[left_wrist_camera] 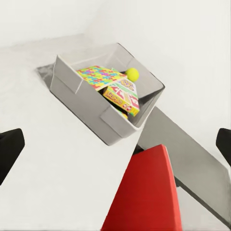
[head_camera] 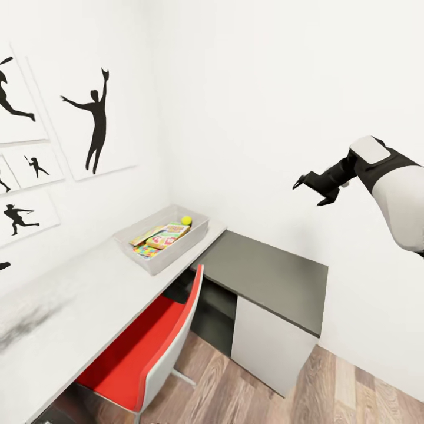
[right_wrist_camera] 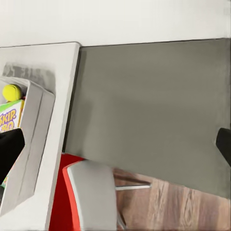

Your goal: Put all the toys in the child's room - the three board games (two on the bed and one on the table), the two jigsaw puzzles on the table, and the tennis ball on the table - inside the toy box on the table in the child's room.

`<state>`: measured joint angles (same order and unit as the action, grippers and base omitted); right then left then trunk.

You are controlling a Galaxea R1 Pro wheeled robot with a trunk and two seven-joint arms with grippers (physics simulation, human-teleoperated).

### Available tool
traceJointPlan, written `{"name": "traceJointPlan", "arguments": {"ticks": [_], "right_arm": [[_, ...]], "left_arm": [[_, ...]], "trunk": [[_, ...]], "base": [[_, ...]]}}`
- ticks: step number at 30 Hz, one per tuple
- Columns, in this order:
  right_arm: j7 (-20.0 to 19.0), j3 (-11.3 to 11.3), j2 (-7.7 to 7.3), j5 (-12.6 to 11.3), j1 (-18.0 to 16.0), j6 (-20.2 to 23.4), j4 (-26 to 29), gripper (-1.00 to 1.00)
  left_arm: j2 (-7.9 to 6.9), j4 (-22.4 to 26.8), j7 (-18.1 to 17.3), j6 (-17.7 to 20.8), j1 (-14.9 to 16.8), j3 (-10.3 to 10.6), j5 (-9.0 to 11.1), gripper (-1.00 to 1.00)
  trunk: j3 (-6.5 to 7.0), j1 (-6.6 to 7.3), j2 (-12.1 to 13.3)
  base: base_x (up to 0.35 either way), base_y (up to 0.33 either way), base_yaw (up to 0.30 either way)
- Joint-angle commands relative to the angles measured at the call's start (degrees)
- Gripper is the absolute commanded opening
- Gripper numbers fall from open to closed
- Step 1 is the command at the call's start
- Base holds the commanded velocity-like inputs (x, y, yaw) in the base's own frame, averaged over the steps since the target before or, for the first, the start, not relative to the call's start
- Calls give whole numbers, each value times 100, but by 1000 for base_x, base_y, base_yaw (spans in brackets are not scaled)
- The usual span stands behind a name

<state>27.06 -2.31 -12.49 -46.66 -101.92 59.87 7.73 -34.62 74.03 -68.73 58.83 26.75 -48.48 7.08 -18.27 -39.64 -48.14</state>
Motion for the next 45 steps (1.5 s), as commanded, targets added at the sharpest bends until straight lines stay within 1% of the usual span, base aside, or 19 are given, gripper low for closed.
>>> {"name": "traceJointPlan", "arguments": {"ticks": [1, 6, 13, 20, 25, 31, 40, 45], "right_arm": [[54, -27, 4, -36, 43, 13, 10, 100], [54, -31, 8, -36, 140, 13, 16, 100], [48, -34, 1, -36, 162, 13, 18, 100], [45, -34, -1, -36, 164, 13, 18, 100], [45, -33, -40, -36, 179, 13, 18, 100], [45, -32, -95, -38, 189, 13, 18, 100], [45, -32, -107, -36, 193, 13, 18, 100], [45, -32, -113, -36, 198, 13, 18, 100]], "left_arm": [[1, -2, -15, 32, 5, -3, 3, 100], [5, -3, -17, 25, 5, -3, 4, 100], [14, -2, -18, 24, 5, -1, 4, 100], [80, 11, -14, 15, 5, -3, 4, 100], [86, 14, -11, 15, 5, 0, 4, 100], [100, 15, -13, 15, 5, -2, 4, 100], [105, 15, -13, 15, 5, 1, 4, 100], [105, 15, -12, 15, 5, -2, 4, 100]], "trunk": [[-3, 2, -6], [18, 2, -6], [45, 2, -6], [71, 2, -6], [88, 2, -6], [110, 2, -6], [142, 2, -6], [159, 2, -6]], "base": [[-180, 10, -251], [-69, 4, -256], [-9, 0, -260], [-69, 0, -261], [-178, 0, -261], [-33, 0, -262], [-6, 0, -262], [-105, 0, -262]]}}
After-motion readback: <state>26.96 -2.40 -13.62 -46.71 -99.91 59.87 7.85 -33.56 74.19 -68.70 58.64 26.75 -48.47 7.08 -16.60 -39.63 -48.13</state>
